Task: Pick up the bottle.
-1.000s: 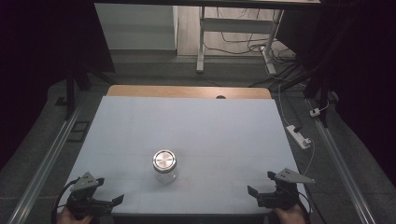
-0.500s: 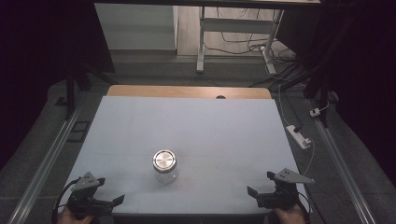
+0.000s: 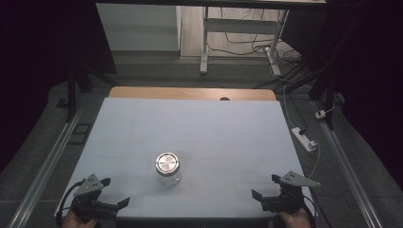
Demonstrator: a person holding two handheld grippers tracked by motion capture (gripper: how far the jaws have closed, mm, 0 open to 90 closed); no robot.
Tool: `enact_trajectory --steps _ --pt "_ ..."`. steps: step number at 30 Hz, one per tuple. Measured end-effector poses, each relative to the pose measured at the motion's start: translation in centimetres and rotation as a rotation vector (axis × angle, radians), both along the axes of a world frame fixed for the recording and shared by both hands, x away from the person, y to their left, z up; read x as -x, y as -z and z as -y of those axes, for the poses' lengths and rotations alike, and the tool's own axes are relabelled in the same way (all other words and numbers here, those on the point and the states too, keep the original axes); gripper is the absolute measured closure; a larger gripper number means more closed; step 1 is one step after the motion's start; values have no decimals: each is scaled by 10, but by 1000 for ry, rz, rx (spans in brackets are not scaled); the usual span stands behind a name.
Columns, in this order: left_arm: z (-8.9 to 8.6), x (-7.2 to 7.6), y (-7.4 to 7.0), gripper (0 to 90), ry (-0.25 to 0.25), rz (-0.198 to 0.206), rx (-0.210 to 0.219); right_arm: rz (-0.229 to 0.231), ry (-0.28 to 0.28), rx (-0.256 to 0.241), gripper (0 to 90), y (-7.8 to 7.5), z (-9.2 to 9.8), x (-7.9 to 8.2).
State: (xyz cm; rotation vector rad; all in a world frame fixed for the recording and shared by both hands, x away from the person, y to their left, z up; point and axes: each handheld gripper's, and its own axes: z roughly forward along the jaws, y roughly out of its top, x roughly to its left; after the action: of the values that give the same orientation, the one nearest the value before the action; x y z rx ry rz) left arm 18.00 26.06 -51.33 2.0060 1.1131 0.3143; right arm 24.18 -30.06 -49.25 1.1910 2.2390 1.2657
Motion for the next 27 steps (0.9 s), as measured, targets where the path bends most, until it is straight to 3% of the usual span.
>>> enact_trajectory --steps 12,25,27 --pt "11 -7 -7 0 45 67 26 -4 -5 0 0 0 0 0" --pt "31 -24 -6 0 146 125 9 -7 -5 3 0 0 -1 -1" --pt "34 -27 -5 0 144 137 -19 -7 -5 2 0 0 -1 -1"
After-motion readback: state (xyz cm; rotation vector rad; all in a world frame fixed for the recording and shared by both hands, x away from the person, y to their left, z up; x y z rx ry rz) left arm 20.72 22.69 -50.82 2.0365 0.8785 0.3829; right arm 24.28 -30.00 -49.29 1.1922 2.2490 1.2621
